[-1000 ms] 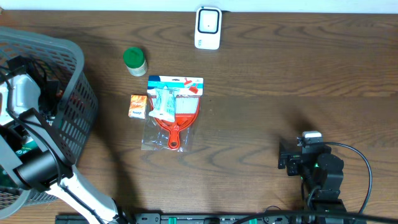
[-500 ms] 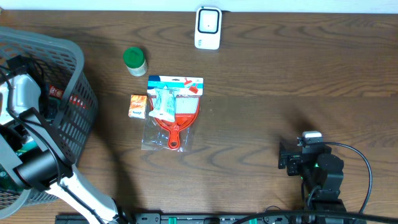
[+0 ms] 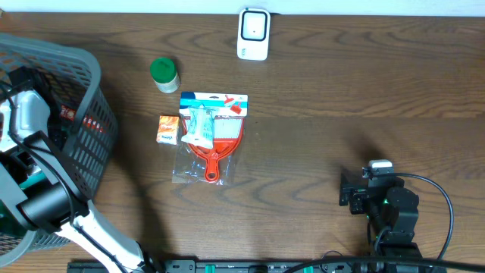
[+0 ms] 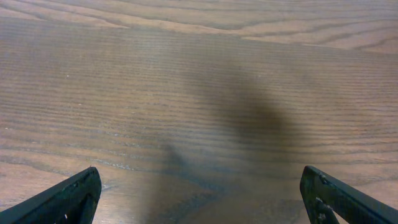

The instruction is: Scan the item barcode

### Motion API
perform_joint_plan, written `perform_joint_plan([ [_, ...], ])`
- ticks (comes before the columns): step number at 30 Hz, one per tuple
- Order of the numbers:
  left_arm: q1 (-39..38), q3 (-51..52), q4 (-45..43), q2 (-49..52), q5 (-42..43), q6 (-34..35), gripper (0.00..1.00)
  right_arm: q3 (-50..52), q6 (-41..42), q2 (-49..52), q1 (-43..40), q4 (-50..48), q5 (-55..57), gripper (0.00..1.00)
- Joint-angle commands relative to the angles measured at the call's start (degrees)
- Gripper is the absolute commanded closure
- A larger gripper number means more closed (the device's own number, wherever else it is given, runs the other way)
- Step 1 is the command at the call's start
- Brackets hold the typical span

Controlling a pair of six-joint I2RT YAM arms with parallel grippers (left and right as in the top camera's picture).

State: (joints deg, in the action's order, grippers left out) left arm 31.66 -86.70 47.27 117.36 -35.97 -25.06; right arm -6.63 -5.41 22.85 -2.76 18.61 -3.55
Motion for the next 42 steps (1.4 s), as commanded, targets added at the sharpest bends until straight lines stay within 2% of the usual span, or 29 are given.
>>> perform_joint_plan([
  [1, 0.35, 0.66, -0.17, 0.76, -3.8, 2.03, 0.01, 0.07, 0.63, -0.07, -0.15, -0.02, 0.52, 0.01],
  [6, 0.28, 0.66, 0.44, 0.76, 0.37, 2.51, 0.18, 0.07, 0.63, -0.07, -0.15, -0.02, 0.55, 0.01],
  [13, 0.26, 0.66, 1.81, 0.76, 6.93, 3.34, 0.34, 0.09, 0.63, -0.07, -0.15, -0.09, 0.52, 0.01],
  [18, 0.26, 0.66, 2.62, 0.76, 10.73, 5.38, 0.56, 0.09, 0.63, -0.07, -0.15, -0.17, 0.55, 0.01],
  [22, 0.26, 0.66, 2.78, 0.76, 14.36, 5.51, 0.58, 0.07, 0.63, -0.07, -0.15, -0.2, 0.52, 0.01],
  [30, 0.26, 0.66, 2.8, 0.76, 17.55, 6.45, 0.92, 0.07, 0.63, -0.07, -0.15, -0.2, 0.52, 0.01],
  [35, 0.26, 0.66, 3.08, 0.76, 17.55, 7.02, 0.93, 0.07, 0.63, -0.07, -0.15, -0.22, 0.52, 0.01],
  [42, 0.26, 0.63, 3.15, 0.52, 17.59, 11.13, 0.93, 0.09, 0.63, -0.07, -0.15, -0.22, 0.52, 0.01],
])
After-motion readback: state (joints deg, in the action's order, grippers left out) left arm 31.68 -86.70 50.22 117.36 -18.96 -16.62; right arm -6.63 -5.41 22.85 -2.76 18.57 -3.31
